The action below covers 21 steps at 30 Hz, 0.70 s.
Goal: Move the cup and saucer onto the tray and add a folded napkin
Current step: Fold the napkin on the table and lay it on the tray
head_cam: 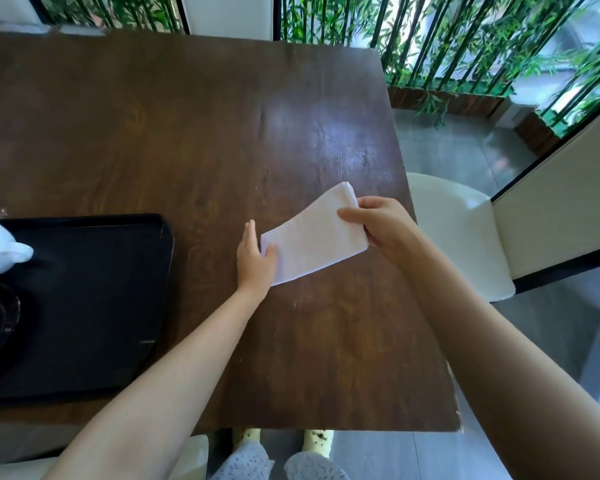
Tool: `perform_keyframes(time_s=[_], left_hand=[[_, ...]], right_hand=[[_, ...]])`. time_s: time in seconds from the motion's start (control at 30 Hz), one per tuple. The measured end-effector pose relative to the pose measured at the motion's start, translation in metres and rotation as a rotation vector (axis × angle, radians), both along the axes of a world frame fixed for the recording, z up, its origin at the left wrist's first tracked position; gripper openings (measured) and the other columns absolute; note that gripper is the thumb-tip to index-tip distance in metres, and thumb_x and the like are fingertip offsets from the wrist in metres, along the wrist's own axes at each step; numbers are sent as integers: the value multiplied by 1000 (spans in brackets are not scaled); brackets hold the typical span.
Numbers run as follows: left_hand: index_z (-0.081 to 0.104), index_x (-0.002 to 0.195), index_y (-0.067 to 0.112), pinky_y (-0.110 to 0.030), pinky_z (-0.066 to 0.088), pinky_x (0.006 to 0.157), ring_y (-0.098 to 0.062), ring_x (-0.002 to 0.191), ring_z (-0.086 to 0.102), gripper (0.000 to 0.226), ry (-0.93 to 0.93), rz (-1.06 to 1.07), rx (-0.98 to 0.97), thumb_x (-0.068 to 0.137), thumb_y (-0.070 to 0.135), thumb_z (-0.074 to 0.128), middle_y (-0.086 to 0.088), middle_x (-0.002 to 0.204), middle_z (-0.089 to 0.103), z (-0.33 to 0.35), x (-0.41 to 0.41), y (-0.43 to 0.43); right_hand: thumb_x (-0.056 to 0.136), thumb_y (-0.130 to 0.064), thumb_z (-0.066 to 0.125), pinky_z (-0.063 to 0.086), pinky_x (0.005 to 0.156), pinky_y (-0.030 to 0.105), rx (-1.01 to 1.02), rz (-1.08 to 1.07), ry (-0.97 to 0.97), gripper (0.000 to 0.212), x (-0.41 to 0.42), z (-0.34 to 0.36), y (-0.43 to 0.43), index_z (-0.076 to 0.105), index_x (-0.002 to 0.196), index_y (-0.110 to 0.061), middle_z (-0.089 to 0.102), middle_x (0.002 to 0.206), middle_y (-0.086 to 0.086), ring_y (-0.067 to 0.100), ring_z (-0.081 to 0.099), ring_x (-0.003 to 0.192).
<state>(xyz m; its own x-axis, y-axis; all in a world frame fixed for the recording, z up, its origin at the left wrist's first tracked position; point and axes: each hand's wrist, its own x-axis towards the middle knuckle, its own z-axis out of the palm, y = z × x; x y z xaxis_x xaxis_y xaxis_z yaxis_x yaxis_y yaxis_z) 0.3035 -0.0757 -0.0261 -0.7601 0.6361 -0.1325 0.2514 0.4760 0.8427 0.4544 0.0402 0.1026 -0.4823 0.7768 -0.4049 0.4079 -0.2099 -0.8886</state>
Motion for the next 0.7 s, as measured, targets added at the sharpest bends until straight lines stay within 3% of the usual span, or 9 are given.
perform_keyframes(time_s=[0.1, 0.17, 0.2, 0.27, 0.33, 0.4, 0.5, 0.6, 0.7], left_hand=[[34, 141, 17, -32, 38, 105, -20, 130, 43, 50, -206, 213, 152, 94, 19, 50, -4, 145, 43, 24, 3, -2], [45, 132, 14, -26, 45, 92, -18, 112, 55, 40, -352, 318, 213, 93, 15, 52, -6, 129, 55, 38, 7, -4], [48, 127, 10, -26, 49, 85, -17, 100, 58, 35, -486, 359, 239, 93, 12, 51, -8, 117, 59, 45, 6, -4], [51, 122, -1, -31, 54, 77, -21, 85, 60, 29, -925, 396, 303, 94, 10, 48, -13, 97, 60, 58, 1, -2], [50, 119, -4, -42, 54, 81, -30, 94, 62, 33, -1350, 310, 322, 97, 20, 44, -21, 104, 60, 72, -8, -1], [51, 117, -5, -48, 55, 82, -37, 101, 64, 45, -1551, 203, 293, 97, 34, 41, -25, 116, 60, 79, -21, 3], [51, 110, -13, -52, 56, 73, -43, 90, 67, 58, -1623, 156, 315, 97, 42, 38, -32, 108, 63, 78, -38, 14], [55, 103, -8, -44, 59, 69, -34, 94, 68, 44, -1518, 143, 238, 96, 34, 44, -24, 91, 69, 72, -50, 23], [60, 95, 1, -30, 57, 49, -23, 64, 72, 25, -1359, 104, 108, 91, 25, 57, -11, 68, 71, 65, -55, 27]], right_hand=[[80, -11, 67, 50, 56, 20, 53, 105, 14, 6, -15, 33, 3, 67, 85, -7, 66, 78, 6, 11, 64, 62], [78, -12, 69, 49, 61, 23, 129, 154, -23, 5, -26, 54, 6, 68, 79, -7, 65, 75, 6, 13, 62, 64], [77, -12, 69, 47, 61, 25, 195, 177, -66, 6, -31, 64, 7, 68, 74, -8, 63, 71, 5, 15, 59, 62], [76, -13, 70, 40, 53, 22, 354, 231, -154, 19, -39, 82, 8, 62, 60, -17, 56, 59, -2, 10, 51, 53], [77, -16, 71, 37, 51, 21, 513, 319, -215, 22, -44, 94, 8, 59, 59, -21, 54, 60, -5, 9, 49, 54], [78, -18, 70, 37, 54, 15, 676, 444, -260, 11, -44, 101, 3, 65, 68, -17, 57, 64, -5, 10, 50, 60], [78, -19, 69, 36, 55, 9, 865, 589, -284, 5, -34, 97, -14, 71, 82, -18, 55, 61, -15, 8, 51, 61], [76, -14, 65, 40, 62, 24, 981, 708, -265, 12, -17, 78, -37, 72, 85, -16, 64, 75, -7, 14, 56, 73], [77, -11, 64, 48, 66, 35, 1100, 806, -280, 16, 2, 49, -56, 72, 91, -13, 69, 86, 4, 26, 59, 82]])
